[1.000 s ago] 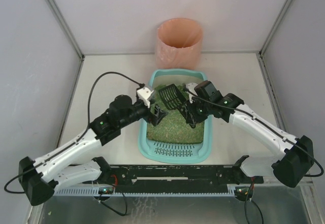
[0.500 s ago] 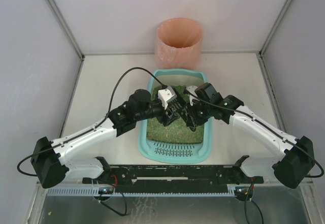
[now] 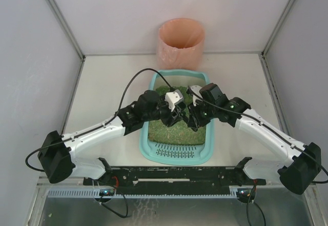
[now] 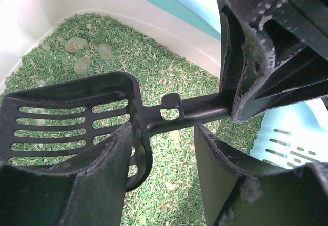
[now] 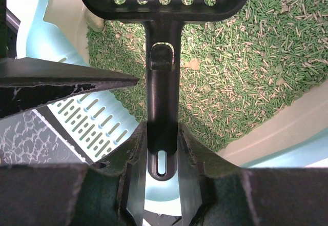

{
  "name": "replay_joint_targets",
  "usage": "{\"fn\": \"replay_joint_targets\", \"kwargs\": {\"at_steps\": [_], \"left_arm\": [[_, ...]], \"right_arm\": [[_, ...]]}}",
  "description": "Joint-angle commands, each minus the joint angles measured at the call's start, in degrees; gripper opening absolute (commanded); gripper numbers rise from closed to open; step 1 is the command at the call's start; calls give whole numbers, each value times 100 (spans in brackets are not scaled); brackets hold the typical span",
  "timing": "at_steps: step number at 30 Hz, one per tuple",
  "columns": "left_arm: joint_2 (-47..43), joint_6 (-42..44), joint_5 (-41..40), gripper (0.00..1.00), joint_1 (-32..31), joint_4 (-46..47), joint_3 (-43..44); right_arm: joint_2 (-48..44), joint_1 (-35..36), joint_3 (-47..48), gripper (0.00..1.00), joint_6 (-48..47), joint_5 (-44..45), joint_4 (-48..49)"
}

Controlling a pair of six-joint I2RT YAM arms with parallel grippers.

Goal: Clean the litter box

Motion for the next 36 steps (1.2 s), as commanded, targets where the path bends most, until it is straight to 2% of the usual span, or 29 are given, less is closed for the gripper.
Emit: {"fn": "replay_joint_targets", "kwargs": {"at_steps": [1, 10, 26, 31, 36], "left_arm": [[10, 114, -13, 55, -52, 84, 292], [-166, 163, -244, 57, -61, 76, 48], [-112, 165, -476, 51, -56, 105, 18], [-64, 181, -644, 42, -52, 18, 82], [18, 164, -645, 25, -52, -51, 154]], "right_arm": [[-234, -22, 36, 0, 61, 138, 279], [-403, -53, 36, 0, -65, 517, 109], [-620, 17, 38, 0, -370, 277, 94], [-654, 115, 36, 0, -489, 340, 52], [-732, 127, 36, 0, -479, 457, 93]]}}
